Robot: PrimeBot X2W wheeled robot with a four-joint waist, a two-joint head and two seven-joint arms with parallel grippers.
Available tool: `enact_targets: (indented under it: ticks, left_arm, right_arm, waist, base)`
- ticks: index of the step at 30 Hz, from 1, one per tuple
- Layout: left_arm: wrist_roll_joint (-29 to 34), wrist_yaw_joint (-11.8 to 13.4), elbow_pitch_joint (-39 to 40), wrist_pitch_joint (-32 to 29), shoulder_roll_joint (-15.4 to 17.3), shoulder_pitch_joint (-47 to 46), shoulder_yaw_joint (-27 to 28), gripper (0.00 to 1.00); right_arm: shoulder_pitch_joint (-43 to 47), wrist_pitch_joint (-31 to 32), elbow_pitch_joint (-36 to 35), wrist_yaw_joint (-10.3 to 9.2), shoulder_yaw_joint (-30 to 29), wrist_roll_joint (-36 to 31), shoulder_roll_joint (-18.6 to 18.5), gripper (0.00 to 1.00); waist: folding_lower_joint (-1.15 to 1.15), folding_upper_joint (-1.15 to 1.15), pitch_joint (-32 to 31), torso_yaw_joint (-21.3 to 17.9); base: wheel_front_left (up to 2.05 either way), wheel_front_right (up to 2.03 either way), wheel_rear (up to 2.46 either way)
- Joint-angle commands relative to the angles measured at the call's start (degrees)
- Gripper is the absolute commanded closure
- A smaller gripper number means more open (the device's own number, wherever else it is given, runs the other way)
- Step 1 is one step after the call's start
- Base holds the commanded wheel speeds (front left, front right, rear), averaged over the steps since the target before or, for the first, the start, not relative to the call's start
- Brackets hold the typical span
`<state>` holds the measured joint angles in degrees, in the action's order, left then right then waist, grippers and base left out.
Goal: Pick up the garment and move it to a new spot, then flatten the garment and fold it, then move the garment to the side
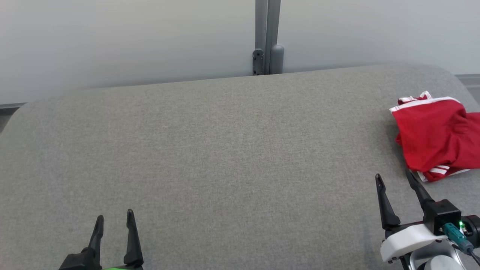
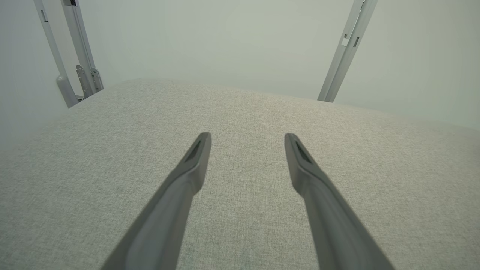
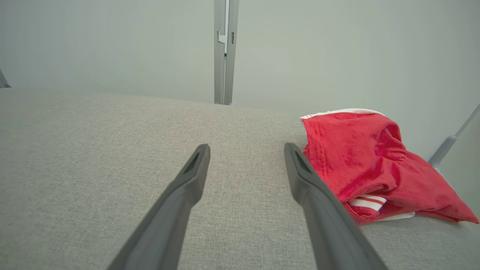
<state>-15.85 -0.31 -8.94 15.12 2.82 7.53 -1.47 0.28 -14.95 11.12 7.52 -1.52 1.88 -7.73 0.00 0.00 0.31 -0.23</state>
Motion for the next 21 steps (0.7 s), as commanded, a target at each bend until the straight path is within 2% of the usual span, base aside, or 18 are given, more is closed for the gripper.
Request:
enact_targets:
  ticks: [1, 8, 17, 18, 21]
  left_arm:
    - [0.6, -0.6, -0.3, 0.0, 0.2, -0.6, 0.0, 0.0]
    - [1.7, -3.7, -1.6, 0.0, 0.2, -2.1, -1.2, 0.0]
    - [1.4, -3.9, -2.4, 0.0, 0.2, -2.7, -1.3, 0.0]
    - [1.6, -3.7, -2.5, 0.0, 0.0, -2.2, -1.3, 1.0]
    - [1.4, -3.7, -4.0, -0.1, -0.2, -1.5, -1.4, 1.0]
  right_arm:
    - [1.2, -0.2, -0.5, -0.06, -0.8, -0.7, 0.9, 0.0]
    - [2.1, -0.3, -1.8, -0.06, -2.9, -1.6, 3.8, 0.0]
    - [1.6, -0.3, -2.0, -0.06, -3.4, -2.5, 4.5, 0.0]
    - [1.7, 0.0, -1.7, 0.0, -3.3, -2.1, 4.5, 1.0]
    - [1.9, 0.1, 0.0, 0.01, -3.4, -1.8, 5.0, 1.0]
  waist:
    - [0.0, 0.0, -1.2, 1.0]
    - [0.0, 0.0, -1.5, -0.3]
    - [0.0, 0.0, -1.6, -1.8]
    - [0.0, 0.0, -1.6, -1.8]
    - [0.0, 0.0, -1.6, -1.8]
  base:
    - [0.0, 0.0, 0.0]
    - [0.0, 0.0, 0.0]
    - [0.0, 0.0, 0.0]
    - [0.0, 0.0, 0.0]
    - [0.0, 0.0, 0.0]
